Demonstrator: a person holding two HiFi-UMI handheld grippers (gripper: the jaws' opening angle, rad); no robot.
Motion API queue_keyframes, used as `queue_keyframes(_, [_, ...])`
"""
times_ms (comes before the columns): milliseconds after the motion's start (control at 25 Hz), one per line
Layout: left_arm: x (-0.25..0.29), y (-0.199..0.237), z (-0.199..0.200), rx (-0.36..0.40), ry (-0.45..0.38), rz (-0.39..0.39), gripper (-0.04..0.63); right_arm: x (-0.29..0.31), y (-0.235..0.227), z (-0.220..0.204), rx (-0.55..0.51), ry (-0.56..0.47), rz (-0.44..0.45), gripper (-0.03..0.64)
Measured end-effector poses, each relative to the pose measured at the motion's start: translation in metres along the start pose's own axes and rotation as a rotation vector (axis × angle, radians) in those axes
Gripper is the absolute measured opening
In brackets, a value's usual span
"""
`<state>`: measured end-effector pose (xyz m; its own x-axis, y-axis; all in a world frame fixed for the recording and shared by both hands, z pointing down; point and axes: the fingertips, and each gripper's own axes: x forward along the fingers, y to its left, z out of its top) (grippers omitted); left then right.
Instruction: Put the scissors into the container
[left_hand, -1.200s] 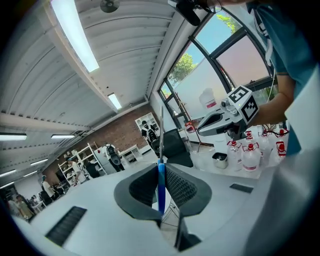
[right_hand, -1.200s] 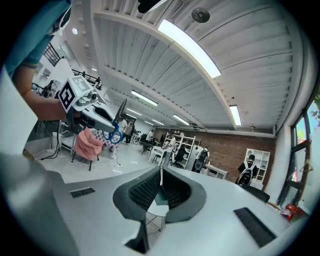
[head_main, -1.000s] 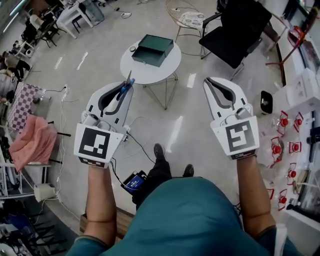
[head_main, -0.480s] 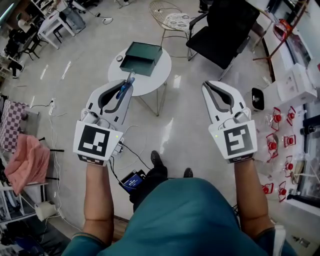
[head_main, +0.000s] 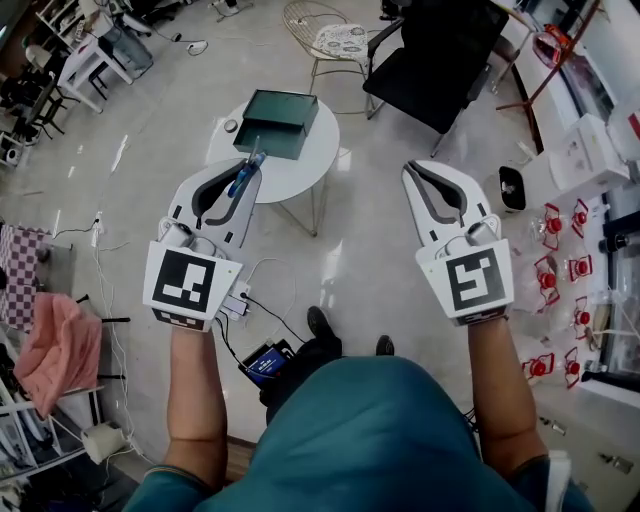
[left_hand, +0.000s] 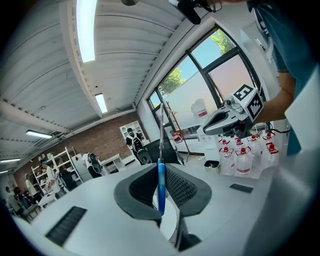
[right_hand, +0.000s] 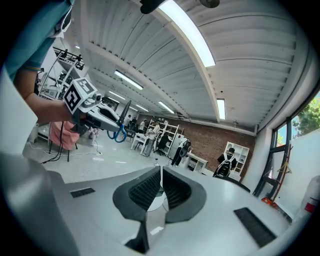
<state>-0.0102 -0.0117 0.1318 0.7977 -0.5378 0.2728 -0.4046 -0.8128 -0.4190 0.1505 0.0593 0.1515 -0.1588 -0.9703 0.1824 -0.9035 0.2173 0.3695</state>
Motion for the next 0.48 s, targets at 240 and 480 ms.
queue_keyframes(240, [0.003,0.019,-0.017,-0.003,-0.014,-0.026,0.055,0.016,0.011,0.002,-0.004,0.023,-0.027,0.038])
queue_keyframes(480, [0.001,0.053,-0.032,-0.006,-0.035,-0.044,0.055,0.044,0.027,0.017,-0.014,0.04,-0.046,0.038])
